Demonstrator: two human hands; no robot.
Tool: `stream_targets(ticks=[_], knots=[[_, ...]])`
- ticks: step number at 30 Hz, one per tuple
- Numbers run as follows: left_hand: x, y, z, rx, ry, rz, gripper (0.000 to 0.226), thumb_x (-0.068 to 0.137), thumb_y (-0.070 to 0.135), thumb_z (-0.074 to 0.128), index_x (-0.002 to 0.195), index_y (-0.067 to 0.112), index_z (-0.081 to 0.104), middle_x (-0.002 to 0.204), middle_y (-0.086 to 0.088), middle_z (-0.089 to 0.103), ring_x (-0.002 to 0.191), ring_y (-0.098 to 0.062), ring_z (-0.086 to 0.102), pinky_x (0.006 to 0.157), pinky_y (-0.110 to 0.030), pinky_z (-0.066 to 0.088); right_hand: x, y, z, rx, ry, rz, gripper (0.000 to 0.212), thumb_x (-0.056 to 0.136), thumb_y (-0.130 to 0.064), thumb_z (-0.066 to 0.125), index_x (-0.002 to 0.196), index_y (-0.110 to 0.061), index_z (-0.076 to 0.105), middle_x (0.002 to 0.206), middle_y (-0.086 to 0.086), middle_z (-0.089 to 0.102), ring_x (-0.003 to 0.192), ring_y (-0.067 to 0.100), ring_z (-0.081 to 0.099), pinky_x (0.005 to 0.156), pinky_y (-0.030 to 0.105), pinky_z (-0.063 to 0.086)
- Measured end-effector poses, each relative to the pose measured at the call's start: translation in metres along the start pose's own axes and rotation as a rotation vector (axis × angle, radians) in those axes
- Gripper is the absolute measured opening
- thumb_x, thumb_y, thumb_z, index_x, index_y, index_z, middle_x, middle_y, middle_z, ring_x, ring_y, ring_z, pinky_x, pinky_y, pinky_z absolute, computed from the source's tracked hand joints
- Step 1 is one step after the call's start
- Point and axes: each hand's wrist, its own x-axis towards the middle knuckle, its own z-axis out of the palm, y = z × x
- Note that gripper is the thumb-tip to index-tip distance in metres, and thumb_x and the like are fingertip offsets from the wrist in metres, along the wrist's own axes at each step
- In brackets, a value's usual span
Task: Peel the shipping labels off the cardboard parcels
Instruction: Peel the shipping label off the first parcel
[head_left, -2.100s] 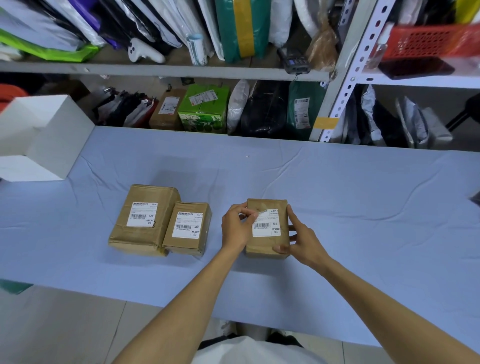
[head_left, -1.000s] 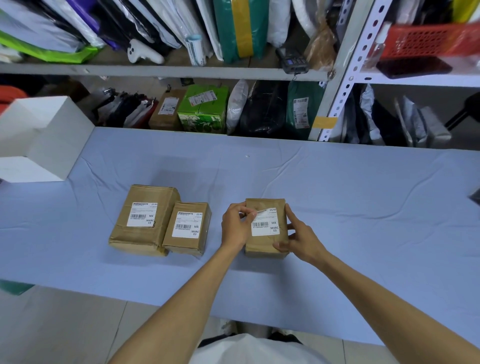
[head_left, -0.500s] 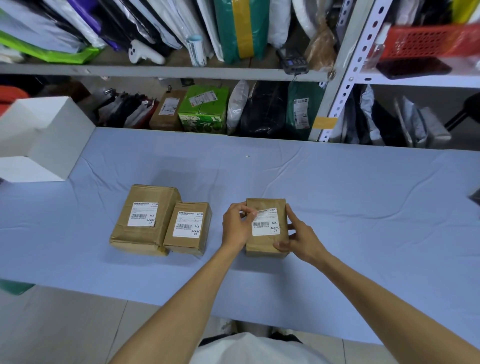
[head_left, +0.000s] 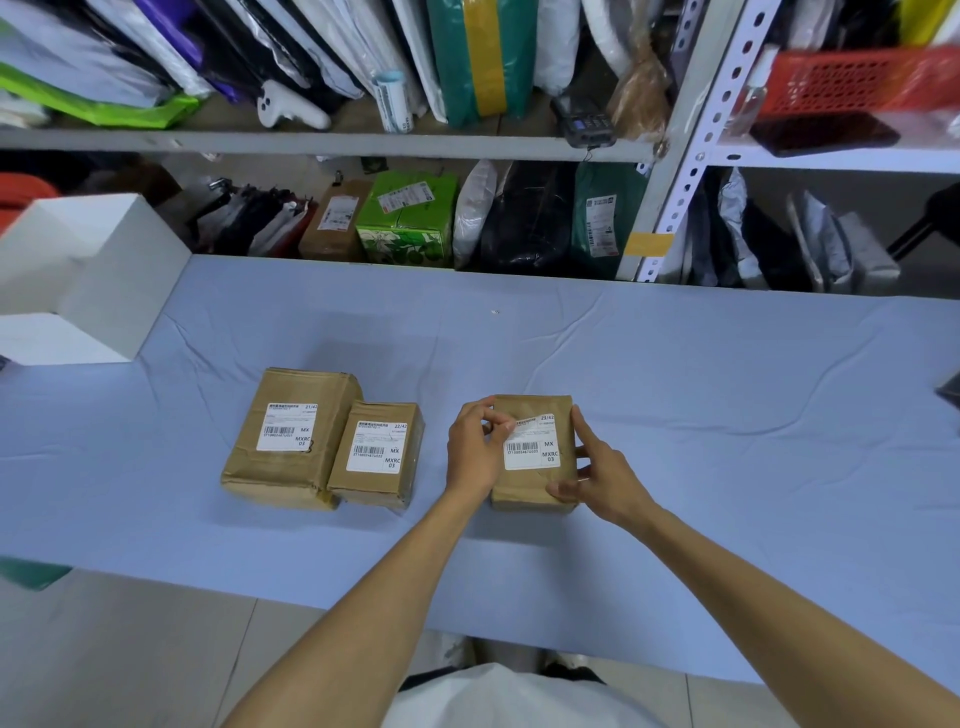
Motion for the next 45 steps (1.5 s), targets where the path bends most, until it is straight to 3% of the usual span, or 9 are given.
stream_targets(ticks=[9,16,26,32,37,42,45], knots=[[-0.0012,0.0006,-0.0007,0.000,0.001,0.011,0.020,0.087,0.008,0.066,0.071,0.020,0.061,0.134,0.000,0.055,0.108,-0.018,0.060,0.080,-0.016,0.045,0.0004,-0.0003,-0.0006,0.007,-0.015,-0.010,0.104,0.080,-0.003,0.073,0.152,-0.028,0.002,0.116,-0.001,0.050,0.079,0.003,0.059,0.052,0.005,0.045],[-0.0021,0.0026,-0.0017,0.016,-0.016,0.002,0.015,0.088,0.008,0.065,0.074,0.014,0.061,0.135,0.000,0.054,0.104,-0.014,0.058,0.068,0.000,0.043,0.0005,-0.0001,-0.0004,-0.005,-0.017,-0.013,0.105,0.080,-0.006,0.074,0.152,-0.028,0.001,0.117,-0.002,0.050,0.080,0.003,0.059,0.054,0.006,0.047],[-0.0036,0.0055,-0.0023,0.012,-0.026,-0.025,0.020,0.088,0.008,0.065,0.072,0.018,0.061,0.137,0.001,0.053,0.115,-0.021,0.058,0.074,-0.008,0.046,0.0008,-0.0010,-0.0003,-0.022,-0.012,-0.014,0.106,0.079,-0.006,0.074,0.152,-0.030,0.001,0.118,-0.002,0.051,0.079,0.003,0.060,0.054,0.006,0.047],[-0.0048,0.0066,-0.0035,0.017,-0.027,-0.019,0.018,0.088,0.007,0.065,0.073,0.017,0.061,0.138,0.001,0.052,0.116,-0.021,0.058,0.074,-0.006,0.045,0.0009,-0.0004,0.0001,-0.028,-0.010,-0.008,0.105,0.080,-0.004,0.074,0.152,-0.029,0.002,0.118,-0.001,0.052,0.078,0.002,0.059,0.052,0.006,0.047],[-0.0058,0.0072,-0.0032,0.016,-0.019,-0.025,0.016,0.088,0.007,0.065,0.075,0.016,0.064,0.139,-0.002,0.052,0.119,-0.021,0.057,0.091,-0.023,0.050,0.0015,-0.0005,-0.0003,-0.035,-0.007,0.004,0.106,0.079,-0.005,0.074,0.152,-0.030,0.001,0.118,0.000,0.053,0.078,0.004,0.060,0.052,0.006,0.046],[-0.0070,0.0077,-0.0036,0.023,-0.018,-0.051,0.009,0.089,0.008,0.065,0.080,0.010,0.064,0.141,-0.001,0.050,0.119,-0.020,0.056,0.065,-0.001,0.044,0.0029,-0.0021,0.0000,-0.050,0.000,0.019,0.108,0.078,-0.005,0.075,0.152,-0.032,0.001,0.117,-0.003,0.052,0.086,0.016,0.063,0.055,0.011,0.048],[-0.0060,0.0069,-0.0027,0.022,-0.020,-0.054,0.006,0.089,0.008,0.064,0.084,0.004,0.065,0.142,-0.004,0.050,0.119,-0.022,0.055,0.062,0.003,0.041,0.0031,-0.0025,0.0000,-0.045,0.004,0.025,0.108,0.077,-0.004,0.075,0.152,-0.032,0.002,0.118,-0.002,0.053,0.088,0.017,0.063,0.057,0.012,0.050]])
